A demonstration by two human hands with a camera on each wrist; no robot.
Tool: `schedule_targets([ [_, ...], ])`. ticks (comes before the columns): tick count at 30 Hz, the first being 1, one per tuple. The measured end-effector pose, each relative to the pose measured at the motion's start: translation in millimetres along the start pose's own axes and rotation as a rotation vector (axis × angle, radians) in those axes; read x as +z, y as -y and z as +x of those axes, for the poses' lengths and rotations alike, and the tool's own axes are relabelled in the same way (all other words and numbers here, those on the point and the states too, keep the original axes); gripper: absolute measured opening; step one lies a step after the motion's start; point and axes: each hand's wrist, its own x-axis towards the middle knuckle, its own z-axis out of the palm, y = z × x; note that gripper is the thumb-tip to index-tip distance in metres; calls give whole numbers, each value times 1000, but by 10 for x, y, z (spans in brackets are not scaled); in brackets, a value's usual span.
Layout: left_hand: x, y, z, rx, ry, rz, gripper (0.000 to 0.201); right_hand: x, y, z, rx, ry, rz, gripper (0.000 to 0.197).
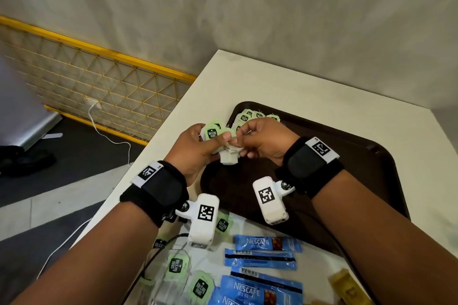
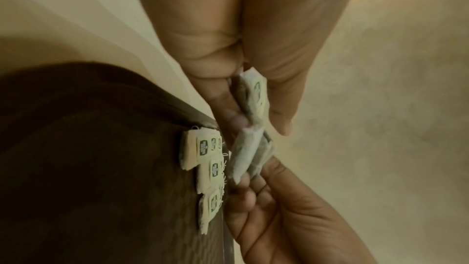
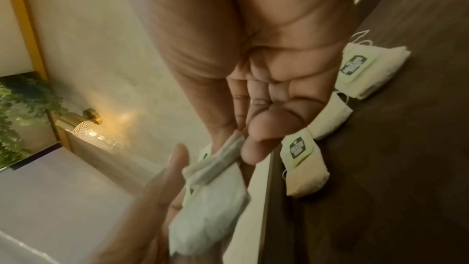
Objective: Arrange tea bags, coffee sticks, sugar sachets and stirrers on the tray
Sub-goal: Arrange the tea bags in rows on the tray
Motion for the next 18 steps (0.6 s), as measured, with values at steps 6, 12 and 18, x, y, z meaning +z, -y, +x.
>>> schedule_targets([
  [6, 31, 49, 22, 8, -22, 73, 37, -193, -134, -38, 84, -157, 73, 8],
  [12, 20, 90, 24, -1, -25, 80, 27, -278, -280, -46, 173, -261, 21, 11],
  [18, 17, 99, 20, -11, -20, 76, 29, -184, -292, -1, 228, -276, -21, 15],
])
